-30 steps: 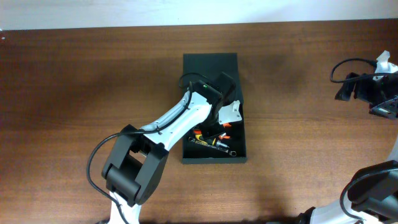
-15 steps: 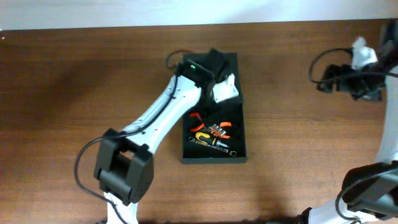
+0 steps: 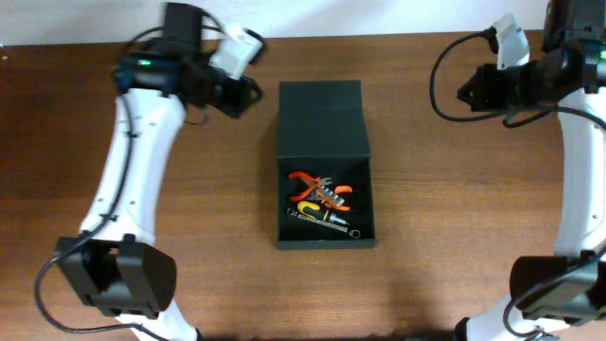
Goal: Pack container
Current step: 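Raise the left gripper and bring both grippers to the box lid, then grip the upright lid edges with both grippers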
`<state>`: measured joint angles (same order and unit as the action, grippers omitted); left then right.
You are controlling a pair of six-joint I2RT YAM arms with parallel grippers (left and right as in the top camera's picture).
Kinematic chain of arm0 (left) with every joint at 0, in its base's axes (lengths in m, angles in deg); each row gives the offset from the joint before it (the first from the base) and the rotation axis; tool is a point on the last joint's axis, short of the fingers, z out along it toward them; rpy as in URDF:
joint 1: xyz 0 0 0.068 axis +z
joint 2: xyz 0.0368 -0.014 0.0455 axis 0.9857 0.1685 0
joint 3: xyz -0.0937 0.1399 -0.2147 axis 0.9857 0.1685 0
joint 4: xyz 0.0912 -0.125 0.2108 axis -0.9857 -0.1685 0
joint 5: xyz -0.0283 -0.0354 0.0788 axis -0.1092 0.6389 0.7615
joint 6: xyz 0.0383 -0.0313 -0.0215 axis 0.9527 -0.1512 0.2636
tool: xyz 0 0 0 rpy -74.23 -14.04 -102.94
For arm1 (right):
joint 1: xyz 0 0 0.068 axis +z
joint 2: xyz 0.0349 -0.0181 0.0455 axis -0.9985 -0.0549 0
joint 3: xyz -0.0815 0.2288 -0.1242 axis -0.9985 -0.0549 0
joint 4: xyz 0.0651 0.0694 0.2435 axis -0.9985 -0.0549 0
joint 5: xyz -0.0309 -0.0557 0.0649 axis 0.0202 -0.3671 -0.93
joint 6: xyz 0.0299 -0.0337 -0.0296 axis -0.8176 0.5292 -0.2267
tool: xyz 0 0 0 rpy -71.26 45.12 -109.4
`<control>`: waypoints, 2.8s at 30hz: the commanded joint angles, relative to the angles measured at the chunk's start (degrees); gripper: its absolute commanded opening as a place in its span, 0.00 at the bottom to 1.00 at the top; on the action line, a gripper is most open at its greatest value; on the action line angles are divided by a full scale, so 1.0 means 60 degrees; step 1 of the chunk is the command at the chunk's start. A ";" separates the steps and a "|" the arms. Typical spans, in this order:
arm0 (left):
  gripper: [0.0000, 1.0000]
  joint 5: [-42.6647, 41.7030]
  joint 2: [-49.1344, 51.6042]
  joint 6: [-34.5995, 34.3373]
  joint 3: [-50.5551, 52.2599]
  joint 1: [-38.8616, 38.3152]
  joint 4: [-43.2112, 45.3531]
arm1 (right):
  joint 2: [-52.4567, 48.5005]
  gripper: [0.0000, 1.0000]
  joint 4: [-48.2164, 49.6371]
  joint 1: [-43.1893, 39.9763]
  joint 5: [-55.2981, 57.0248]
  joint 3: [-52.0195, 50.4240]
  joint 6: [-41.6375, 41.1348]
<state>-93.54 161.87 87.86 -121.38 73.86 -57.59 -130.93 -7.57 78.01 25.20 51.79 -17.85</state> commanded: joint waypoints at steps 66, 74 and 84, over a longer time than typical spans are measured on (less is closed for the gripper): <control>0.02 -0.4630 0.6073 -0.1173 0.0004 0.0663 0.0747 | -0.6812 0.04 0.0554 0.1501 -0.2703 0.0036 0.0310; 0.02 -0.4626 0.6073 -0.1286 0.0004 0.0659 0.0736 | -0.7173 0.04 0.0692 0.1537 -0.3195 0.0036 0.0310; 0.02 -0.5275 0.6073 -0.1512 0.0004 0.0659 0.0739 | -0.7173 0.04 0.0696 0.1588 -0.4127 0.0040 0.0637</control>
<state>-122.06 197.95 79.45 -121.23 77.62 -53.35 -173.27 -3.39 86.95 5.41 52.01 -15.92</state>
